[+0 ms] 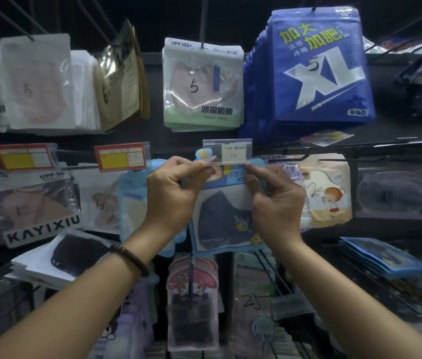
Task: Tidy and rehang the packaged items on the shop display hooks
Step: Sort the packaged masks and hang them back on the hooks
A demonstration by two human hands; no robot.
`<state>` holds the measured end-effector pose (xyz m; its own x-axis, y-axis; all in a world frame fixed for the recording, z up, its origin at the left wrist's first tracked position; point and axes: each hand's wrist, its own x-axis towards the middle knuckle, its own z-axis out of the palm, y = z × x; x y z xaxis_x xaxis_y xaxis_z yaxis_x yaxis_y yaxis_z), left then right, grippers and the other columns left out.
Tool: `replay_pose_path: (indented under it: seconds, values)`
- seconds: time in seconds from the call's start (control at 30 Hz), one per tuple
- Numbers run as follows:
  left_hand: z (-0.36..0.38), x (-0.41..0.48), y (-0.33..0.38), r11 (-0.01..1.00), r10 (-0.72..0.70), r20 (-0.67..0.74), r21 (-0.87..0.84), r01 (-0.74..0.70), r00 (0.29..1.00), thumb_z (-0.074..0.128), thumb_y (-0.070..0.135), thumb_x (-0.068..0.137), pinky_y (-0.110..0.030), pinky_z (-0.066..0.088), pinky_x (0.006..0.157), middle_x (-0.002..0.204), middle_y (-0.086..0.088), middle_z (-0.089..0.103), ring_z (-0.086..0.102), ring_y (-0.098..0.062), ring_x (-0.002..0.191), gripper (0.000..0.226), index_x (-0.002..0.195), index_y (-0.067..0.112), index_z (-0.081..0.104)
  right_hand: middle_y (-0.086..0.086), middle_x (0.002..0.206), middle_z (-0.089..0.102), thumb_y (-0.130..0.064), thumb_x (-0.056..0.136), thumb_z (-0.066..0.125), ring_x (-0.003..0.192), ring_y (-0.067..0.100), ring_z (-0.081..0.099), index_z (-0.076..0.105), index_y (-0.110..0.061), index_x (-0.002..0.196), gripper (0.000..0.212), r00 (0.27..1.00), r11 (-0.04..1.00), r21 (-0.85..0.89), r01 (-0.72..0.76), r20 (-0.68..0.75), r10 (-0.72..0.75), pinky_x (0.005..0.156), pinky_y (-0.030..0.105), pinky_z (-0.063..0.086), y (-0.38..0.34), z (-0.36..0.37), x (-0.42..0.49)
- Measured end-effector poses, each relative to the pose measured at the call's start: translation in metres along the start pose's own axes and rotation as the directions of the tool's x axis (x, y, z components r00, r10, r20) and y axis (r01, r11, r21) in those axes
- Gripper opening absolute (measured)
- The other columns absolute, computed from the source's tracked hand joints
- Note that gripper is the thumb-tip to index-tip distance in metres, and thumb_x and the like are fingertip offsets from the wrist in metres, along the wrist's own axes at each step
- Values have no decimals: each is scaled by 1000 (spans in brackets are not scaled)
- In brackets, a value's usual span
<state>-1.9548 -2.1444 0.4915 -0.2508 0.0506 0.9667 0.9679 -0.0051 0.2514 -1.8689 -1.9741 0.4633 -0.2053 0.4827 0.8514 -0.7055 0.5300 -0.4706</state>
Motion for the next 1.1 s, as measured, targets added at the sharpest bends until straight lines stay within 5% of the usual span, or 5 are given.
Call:
replay_pose_path:
  seconds: [0.17, 0.5, 0.7, 0.83, 1.1]
  values:
    - [0, 2, 1, 1000, 26, -2, 8, -26, 1000, 82, 22, 94, -31, 57, 72, 93, -5, 73, 70, -17, 84, 23, 116, 12, 84, 9, 105, 77, -6, 96, 78, 100, 31, 73, 83, -30, 107, 27, 1000, 999, 32, 15, -8, -15, 85, 57, 61, -4, 1, 4]
    - [2, 13, -8, 972, -186, 94, 161, 169, 978, 81, 30, 96, -24, 55, 82, 102, 3, 77, 70, -10, 90, 23, 119, 28, 84, -29, 105, 74, -19, 99, 75, 109, -11, 69, 84, -23, 116, 20, 973, 964, -223, -147, 142, 182, 107, 30, 57, -10, 1, 18]
    - [16, -6, -16, 754, -62, 281, 641, -140, 958, 77, 33, 91, -52, 48, 108, 143, -18, 54, 50, -42, 130, 52, 141, 22, 69, 14, 137, 56, -27, 92, 79, 126, 27, 55, 66, -21, 145, 54, 939, 810, -585, 37, 298, 172, 111, 26, 37, 13, 21, 23]
    - [25, -24, -24, 503, -217, 447, 813, -293, 868, 66, 54, 89, -58, 28, 119, 174, -17, 27, 23, -39, 158, 78, 156, 18, 49, 17, 152, 35, -45, 91, 74, 141, 39, 35, 42, -32, 160, 77, 902, 522, -828, 205, 367, 227, 117, 50, 34, 30, 35, 18]
    - [30, -23, -33, 490, -394, 519, 817, -304, 758, 52, 52, 101, -67, 7, 126, 180, -16, 3, 7, -37, 165, 85, 170, 16, 17, 9, 165, 33, -44, 96, 63, 147, 39, 27, 42, -25, 158, 67, 837, 445, -860, 251, 423, 346, 116, 54, 31, 33, 40, 14]
